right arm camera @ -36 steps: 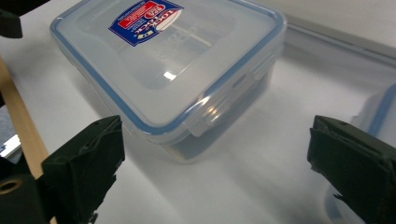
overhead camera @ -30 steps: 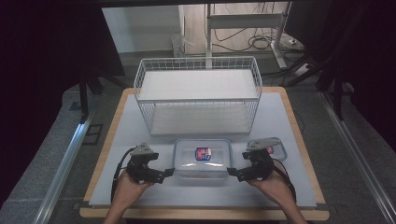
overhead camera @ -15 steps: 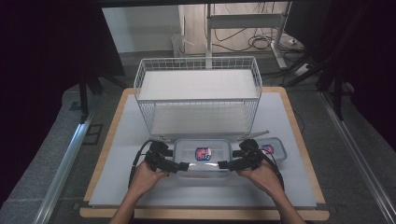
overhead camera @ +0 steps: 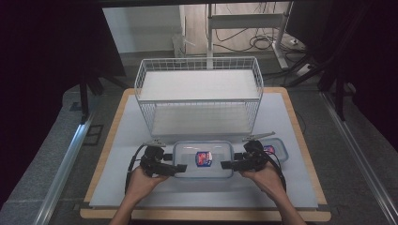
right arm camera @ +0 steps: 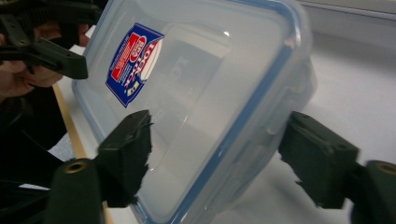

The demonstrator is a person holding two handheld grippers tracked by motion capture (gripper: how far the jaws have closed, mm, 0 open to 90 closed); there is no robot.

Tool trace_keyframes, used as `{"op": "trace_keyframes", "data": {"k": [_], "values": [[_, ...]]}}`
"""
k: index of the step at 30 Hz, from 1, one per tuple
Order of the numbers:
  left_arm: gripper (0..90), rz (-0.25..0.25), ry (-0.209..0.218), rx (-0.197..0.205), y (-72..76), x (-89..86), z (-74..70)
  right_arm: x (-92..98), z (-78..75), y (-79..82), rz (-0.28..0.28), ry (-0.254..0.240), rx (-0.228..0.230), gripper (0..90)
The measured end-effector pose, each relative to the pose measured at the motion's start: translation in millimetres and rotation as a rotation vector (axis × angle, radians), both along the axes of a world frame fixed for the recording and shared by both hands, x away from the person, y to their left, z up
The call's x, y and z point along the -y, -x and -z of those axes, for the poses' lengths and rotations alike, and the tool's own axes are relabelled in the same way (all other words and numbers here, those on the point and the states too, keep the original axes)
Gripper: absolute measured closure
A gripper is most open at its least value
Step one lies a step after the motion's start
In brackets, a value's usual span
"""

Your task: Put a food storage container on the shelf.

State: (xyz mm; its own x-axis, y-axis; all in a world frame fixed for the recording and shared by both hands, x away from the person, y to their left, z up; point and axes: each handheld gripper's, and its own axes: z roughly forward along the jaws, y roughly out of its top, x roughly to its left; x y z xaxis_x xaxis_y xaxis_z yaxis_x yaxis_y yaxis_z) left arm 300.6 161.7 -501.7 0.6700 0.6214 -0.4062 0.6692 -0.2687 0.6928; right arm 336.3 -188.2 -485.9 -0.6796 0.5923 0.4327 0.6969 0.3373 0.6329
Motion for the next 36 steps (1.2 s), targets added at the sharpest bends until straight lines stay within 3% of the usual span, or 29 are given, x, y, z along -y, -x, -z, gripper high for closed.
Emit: {"op": "trace_keyframes", "data": {"k": [5,7,14,20,23,29,33,36], "values": [[29.1,-0.019,0.036,0.034,11.0,-5.1,1.3,9.5,-0.5,6.7,0.014,-0.054,-0.007,37.8],[32.1,-0.025,0.044,0.033,12.5,-5.9,1.4,10.7,-0.6,7.8,0.014,-0.060,-0.009,39.0],[43.5,-0.047,0.139,-0.004,16.0,-17.2,4.8,16.7,-0.4,12.4,0.013,-0.094,-0.012,45.4],[44.0,-0.056,0.134,-0.004,18.8,-16.2,4.2,16.9,4.3,14.8,0.004,-0.101,-0.028,40.6],[44.0,-0.055,0.133,-0.008,18.6,-16.5,4.3,18.9,7.3,14.5,0.008,-0.130,-0.036,42.3],[43.7,-0.051,0.134,-0.007,18.8,-16.8,5.0,19.0,5.5,16.9,0.011,-0.124,-0.019,44.9],[37.3,-0.032,0.139,-0.054,15.2,-14.1,11.0,20.4,6.1,18.9,0.012,-0.126,-0.027,45.0],[36.4,-0.037,0.146,-0.055,15.1,-15.1,10.9,21.2,7.2,19.6,0.013,-0.132,-0.029,45.1]]}}
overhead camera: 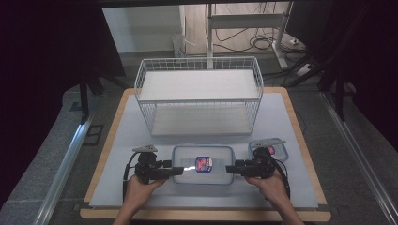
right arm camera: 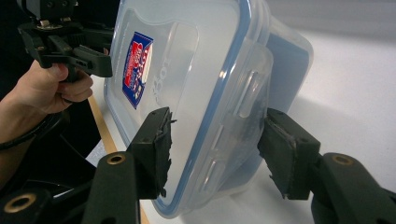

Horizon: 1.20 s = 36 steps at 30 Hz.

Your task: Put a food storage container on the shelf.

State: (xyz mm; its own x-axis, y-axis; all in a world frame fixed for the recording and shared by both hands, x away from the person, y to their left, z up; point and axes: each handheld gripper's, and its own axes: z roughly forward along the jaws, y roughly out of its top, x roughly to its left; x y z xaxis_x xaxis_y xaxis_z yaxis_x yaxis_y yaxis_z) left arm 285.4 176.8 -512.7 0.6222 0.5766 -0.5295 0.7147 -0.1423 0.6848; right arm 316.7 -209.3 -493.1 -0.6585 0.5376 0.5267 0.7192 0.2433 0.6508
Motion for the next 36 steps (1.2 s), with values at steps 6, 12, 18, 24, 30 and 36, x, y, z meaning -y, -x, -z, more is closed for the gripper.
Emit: {"op": "trace_keyframes", "data": {"k": [6,12,18,24,30,36], "values": [[46.6,-0.017,0.091,-0.052,-2.6,-10.3,4.2,-0.2,-0.1,1.2,0.005,-0.002,-0.003,45.5],[48.8,-0.023,0.097,-0.066,-1.7,-10.6,3.6,0.0,0.8,2.5,0.032,-0.023,-0.021,46.5],[51.3,-0.055,0.097,-0.058,0.2,-10.7,-1.0,-0.3,-1.0,4.5,0.074,-0.053,-0.037,50.5],[52.1,-0.084,0.103,-0.038,-0.1,-11.4,-6.7,-4.8,-5.3,4.5,0.085,-0.036,0.011,50.0],[52.1,-0.085,0.101,-0.002,-2.5,-11.2,-21.7,-4.4,-16.5,2.0,0.092,-0.054,0.049,49.9],[52.3,-0.083,0.107,0.015,-6.3,-13.7,-34.0,-5.9,-32.1,-3.2,0.098,-0.072,0.073,49.9]]}}
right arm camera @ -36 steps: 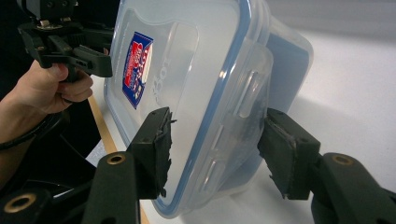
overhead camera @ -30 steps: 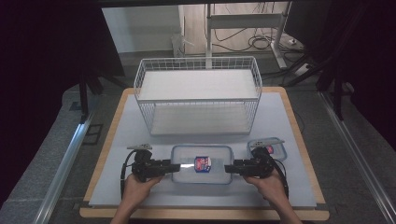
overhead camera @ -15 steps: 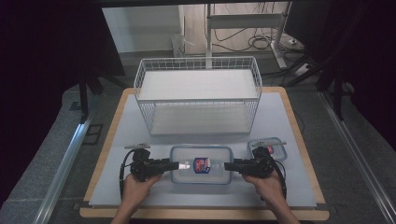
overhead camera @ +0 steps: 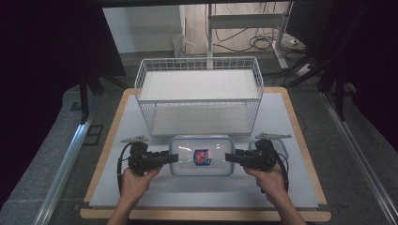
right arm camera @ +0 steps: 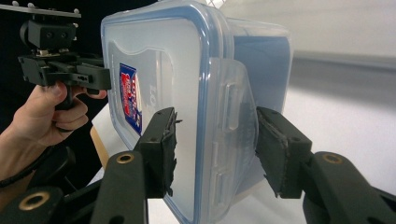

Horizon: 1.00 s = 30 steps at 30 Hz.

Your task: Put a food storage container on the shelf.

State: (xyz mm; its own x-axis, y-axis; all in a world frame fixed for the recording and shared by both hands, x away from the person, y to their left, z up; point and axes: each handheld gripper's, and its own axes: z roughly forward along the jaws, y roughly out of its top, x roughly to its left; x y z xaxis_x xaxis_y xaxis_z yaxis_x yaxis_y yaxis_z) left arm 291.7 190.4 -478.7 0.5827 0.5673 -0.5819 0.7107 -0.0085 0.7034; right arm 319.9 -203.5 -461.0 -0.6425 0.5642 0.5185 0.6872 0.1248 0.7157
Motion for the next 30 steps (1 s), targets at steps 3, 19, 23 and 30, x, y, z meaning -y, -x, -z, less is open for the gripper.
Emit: {"op": "trace_keyframes", "data": {"k": [3,19,23,30], "values": [[52.3,-0.004,-0.001,0.016,-2.7,-1.3,-7.7,-1.6,-7.9,-3.9,-0.003,0.001,0.017,49.8],[52.1,-0.029,-0.012,0.093,-24.2,-4.2,-68.8,-5.2,-63.0,-30.0,0.006,-0.044,0.086,49.9],[52.1,-0.034,-0.006,0.106,-29.5,-5.4,-80.4,-6.1,-75.9,-36.2,0.011,-0.054,0.107,50.0],[52.1,-0.039,0.002,0.120,-38.5,-9.6,-95.9,-9.7,-94.6,-46.6,0.012,-0.066,0.117,50.3]]}}
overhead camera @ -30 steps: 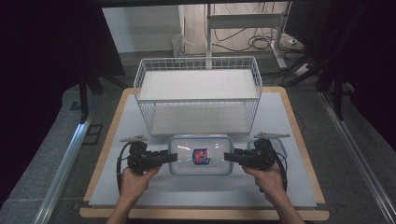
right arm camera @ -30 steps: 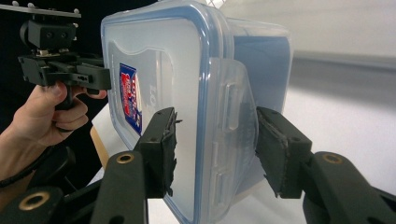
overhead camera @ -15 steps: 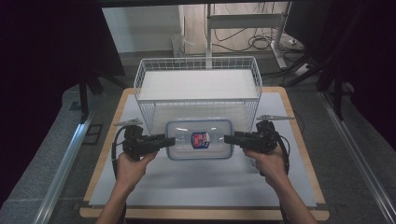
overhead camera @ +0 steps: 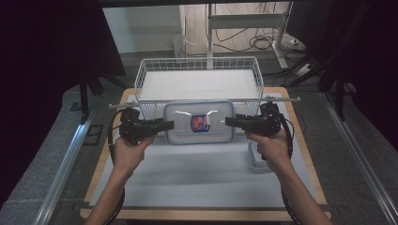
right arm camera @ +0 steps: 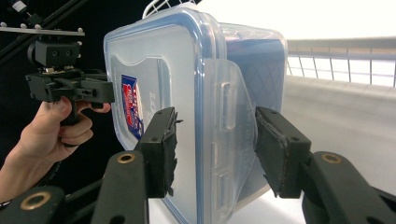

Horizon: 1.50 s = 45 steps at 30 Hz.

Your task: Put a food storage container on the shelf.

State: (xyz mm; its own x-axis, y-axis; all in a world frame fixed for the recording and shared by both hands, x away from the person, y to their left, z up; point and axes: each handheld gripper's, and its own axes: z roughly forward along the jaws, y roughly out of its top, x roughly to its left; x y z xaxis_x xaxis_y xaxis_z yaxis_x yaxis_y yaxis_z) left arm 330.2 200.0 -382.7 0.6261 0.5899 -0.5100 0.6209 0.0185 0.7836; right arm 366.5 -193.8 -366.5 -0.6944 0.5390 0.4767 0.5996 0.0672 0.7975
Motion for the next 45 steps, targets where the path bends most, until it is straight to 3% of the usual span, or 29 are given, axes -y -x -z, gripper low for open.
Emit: {"op": "trace_keyframes", "data": {"k": [17,27,39,45], "values": [[52.0,0.003,-0.004,0.006,-25.2,-5.9,-28.9,-5.6,-26.9,-23.0,0.004,-0.011,0.005,50.4],[51.7,-0.013,0.018,-0.011,-48.2,-6.8,-43.9,-7.6,-43.1,-43.3,0.023,-0.015,-0.005,50.3],[51.9,-0.034,0.041,-0.030,-78.7,-6.1,-63.0,-6.1,-54.7,-68.5,0.057,-0.053,-0.019,50.0],[51.9,-0.048,0.053,-0.044,-92.8,-8.4,-63.8,-8.9,-57.2,-83.2,0.067,-0.058,-0.036,49.9]]}}
